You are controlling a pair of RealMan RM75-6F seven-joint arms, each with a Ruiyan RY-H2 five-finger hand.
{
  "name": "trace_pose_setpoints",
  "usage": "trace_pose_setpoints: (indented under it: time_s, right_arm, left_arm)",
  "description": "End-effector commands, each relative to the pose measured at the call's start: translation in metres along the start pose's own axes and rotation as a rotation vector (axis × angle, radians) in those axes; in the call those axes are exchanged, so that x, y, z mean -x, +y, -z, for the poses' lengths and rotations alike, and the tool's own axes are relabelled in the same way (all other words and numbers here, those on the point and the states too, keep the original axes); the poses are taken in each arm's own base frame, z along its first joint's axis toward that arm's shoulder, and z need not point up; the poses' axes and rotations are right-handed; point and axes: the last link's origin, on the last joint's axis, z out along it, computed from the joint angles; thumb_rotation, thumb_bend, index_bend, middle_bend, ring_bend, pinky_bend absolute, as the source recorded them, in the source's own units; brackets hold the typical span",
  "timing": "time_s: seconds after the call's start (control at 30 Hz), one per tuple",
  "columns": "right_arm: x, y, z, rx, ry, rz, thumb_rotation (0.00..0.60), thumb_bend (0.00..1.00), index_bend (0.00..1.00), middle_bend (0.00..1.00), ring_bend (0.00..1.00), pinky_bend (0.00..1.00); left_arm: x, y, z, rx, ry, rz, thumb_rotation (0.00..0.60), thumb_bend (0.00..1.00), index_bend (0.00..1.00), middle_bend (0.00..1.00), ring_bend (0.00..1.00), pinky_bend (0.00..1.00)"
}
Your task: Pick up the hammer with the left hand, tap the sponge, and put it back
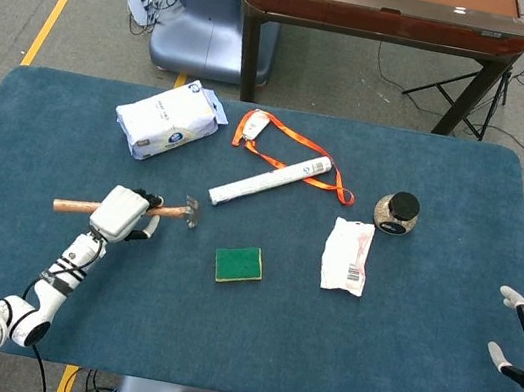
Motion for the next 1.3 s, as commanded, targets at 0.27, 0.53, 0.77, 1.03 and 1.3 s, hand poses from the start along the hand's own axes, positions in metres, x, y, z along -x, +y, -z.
trace_pose_setpoints:
  time_s: [0.27,0.53,0.77,1.03,1.3]
  right_arm:
    - [0.001,0.001,-0.001,0.001,-0.001,-0.004,0.600,0.23,0.21,0.32,0.26,0.35]
    - [0.003,0.002,-0.001,-0.006,-0.010,-0.002,0.600,0.23,0.21,0.32,0.26,0.35]
    - [0.010,-0.005,-0.004,-0.057,-0.061,-0.035,0.600,0.23,0.21,0.32,0.26,0.35]
    - [0.015,-0.009,-0.006,-0.088,-0.060,-0.046,0.600,0.23,0.21,0.32,0.26,0.35]
    - [0.017,-0.016,-0.006,-0.140,-0.033,-0.043,0.600,0.23,0.21,0.32,0.26,0.35]
  left_arm:
    - [-0.029,-0.006,0.024,-0.132,-0.075,0.023,0.600,0.27,0.00,0.06,0.08,0.22]
    - [-0.054,-0.024,0.066,-0.243,-0.033,0.055,0.600,0.27,0.04,0.06,0.08,0.22]
    - [-0.070,-0.035,0.124,-0.349,-0.004,0.034,0.600,0.27,0.14,0.06,0.08,0.22]
    - [-0.076,-0.033,0.197,-0.485,0.025,0.017,0.600,0.27,0.17,0.08,0.09,0.22]
    - [-0.073,-0.014,0.236,-0.529,0.041,-0.005,0.600,0.27,0.19,0.09,0.10,0.22]
